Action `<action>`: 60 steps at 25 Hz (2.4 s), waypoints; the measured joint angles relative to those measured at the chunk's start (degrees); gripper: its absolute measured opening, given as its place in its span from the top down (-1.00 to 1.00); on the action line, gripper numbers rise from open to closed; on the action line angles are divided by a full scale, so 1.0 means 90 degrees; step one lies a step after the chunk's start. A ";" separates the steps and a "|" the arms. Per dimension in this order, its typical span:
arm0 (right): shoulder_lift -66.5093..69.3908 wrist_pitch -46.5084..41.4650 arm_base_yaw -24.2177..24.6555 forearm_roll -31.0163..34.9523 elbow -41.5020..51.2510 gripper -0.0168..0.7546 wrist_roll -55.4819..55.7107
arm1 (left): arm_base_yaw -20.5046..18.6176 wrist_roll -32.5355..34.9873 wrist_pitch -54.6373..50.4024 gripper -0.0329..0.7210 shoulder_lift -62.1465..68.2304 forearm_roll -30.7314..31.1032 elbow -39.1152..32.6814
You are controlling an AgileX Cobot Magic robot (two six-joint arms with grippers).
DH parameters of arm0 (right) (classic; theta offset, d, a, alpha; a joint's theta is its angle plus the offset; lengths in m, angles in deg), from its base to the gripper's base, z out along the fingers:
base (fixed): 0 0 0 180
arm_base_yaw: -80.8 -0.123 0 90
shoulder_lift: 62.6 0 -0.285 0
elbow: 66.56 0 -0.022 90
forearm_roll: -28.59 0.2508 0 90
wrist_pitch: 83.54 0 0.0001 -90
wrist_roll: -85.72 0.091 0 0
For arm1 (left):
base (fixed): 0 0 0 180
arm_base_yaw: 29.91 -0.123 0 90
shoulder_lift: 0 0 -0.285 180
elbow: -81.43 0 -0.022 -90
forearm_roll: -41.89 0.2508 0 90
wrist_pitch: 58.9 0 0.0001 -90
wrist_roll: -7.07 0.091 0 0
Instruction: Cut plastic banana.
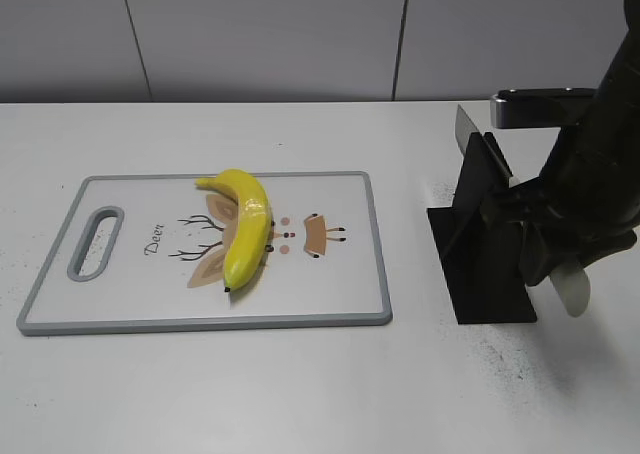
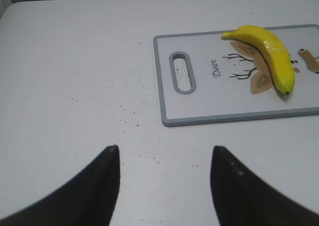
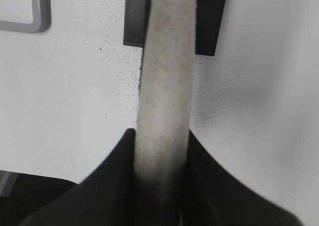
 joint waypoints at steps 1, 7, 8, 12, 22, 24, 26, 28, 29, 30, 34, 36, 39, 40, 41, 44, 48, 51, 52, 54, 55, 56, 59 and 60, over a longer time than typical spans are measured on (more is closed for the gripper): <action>0.0000 0.0000 0.0000 0.0000 0.0000 0.50 0.0000 | 0.0000 0.0000 0.0000 -0.55 0.0000 0.0000 0.0000; -0.0416 0.0021 0.0000 -0.0014 -0.0014 0.50 0.0181 | 0.0000 0.0000 0.0000 -0.55 0.0000 0.0000 0.0000; -0.0542 0.0021 0.0000 -0.0057 -0.0045 0.50 0.0249 | 0.0000 0.0000 0.0000 -0.55 0.0000 0.0000 0.0000; -0.0977 0.0116 0.0000 -0.0413 -0.0262 0.52 0.0445 | 0.0000 0.0000 0.0000 -0.55 0.0000 0.0000 0.0000; -0.1469 0.0127 -0.0008 -0.0493 -0.1029 0.52 0.0513 | 0.0000 0.0000 0.0000 -0.55 0.0000 0.0000 0.0000; -0.1500 0.0105 -0.0008 -0.0493 -0.1177 0.52 0.0513 | 0.0000 0.0000 0.0000 -0.55 0.0000 0.0000 0.0000; -0.1505 0.0092 -0.0008 -0.0493 -0.1306 0.52 0.0513 | 0.0000 0.0000 0.0000 -0.55 0.0000 0.0000 0.0000; -0.1505 0.0087 -0.0008 -0.0493 -0.1414 0.52 0.0469 | 0.0000 0.0000 0.0000 -0.55 0.0008 0.0000 0.0000; -0.1505 0.0073 -0.0008 -0.0493 -0.1481 0.52 0.0433 | 0.0000 0.0000 0.0006 -0.55 0.0011 0.0000 0.0000; -0.1505 0.0073 -0.0008 -0.0493 -0.1553 0.52 0.0380 | 0.0000 0.0000 0.0025 -0.55 0.0013 0.0000 0.0000; -0.1505 0.0073 -0.0008 -0.0745 -0.1940 0.52 0.0043 | 0.0000 0.0000 0.0277 -0.55 0.0061 0.0014 0.0138; -0.1505 0.0073 -0.0008 -0.1020 -0.2195 0.53 -0.0011 | 0.0000 0.0000 0.0504 -0.55 0.0149 0.0014 0.0293; -0.1473 0.0073 -0.0008 -0.1198 -0.2625 0.53 -0.0214 | 0.0000 0.0000 0.0873 -0.55 0.0615 -0.0001 0.0545; -0.1435 0.0070 -0.0008 -0.1189 -0.2773 0.53 -0.0378 | 0.0000 0.0000 0.0999 -0.55 0.0813 -0.0008 0.0631; -0.1374 0.0070 -0.0008 -0.1137 -0.2910 0.53 -0.0621 | 0.0000 0.0000 0.1123 -0.55 0.1084 -0.0032 0.0716; -0.1065 0.0070 -0.0008 -0.1085 -0.3236 0.53 -0.1506 | 0.0000 0.0071 0.1509 -0.55 0.1995 -0.0061 0.1002; -0.0427 0.0070 -0.0008 -0.1021 -0.3657 0.53 -0.2727 | 0.0000 0.0588 0.1923 -0.55 0.3378 -0.0302 0.1570; 0.0107 -0.0082 0.0006 -0.0690 -0.4051 0.53 -0.3531 | 0.0000 0.1138 0.2188 -0.55 0.4432 -0.0710 0.2107; 0.0262 -0.0194 0.0024 -0.0452 -0.4204 0.53 -0.3834 | 0.0000 0.1354 0.2217 -0.55 0.4796 -0.0889 0.2323; 0.0627 -0.0520 0.0133 0.0058 -0.4493 0.53 -0.4427 | 0.0000 0.1853 0.2211 -0.55 0.5435 -0.1248 0.2753; 0.0805 -0.0672 0.0192 0.0382 -0.4646 0.53 -0.4784 | 0.0000 0.2076 0.2164 -0.55 0.5769 -0.1405 0.2999; 0.0947 -0.0849 0.0288 0.0650 -0.4761 0.53 -0.5167 | 0.0000 0.2358 0.2100 -0.55 0.6089 -0.1592 0.3252; 0.1366 -0.1273 0.0624 0.1570 -0.5077 0.53 -0.6383 | 0.0000 0.3312 0.1873 -0.55 0.6954 -0.2156 0.3953; 0.1478 -0.1333 0.0708 0.1865 -0.5118 0.53 -0.6792 | 0.0000 0.3701 0.1757 -0.55 0.7241 -0.2366 0.4148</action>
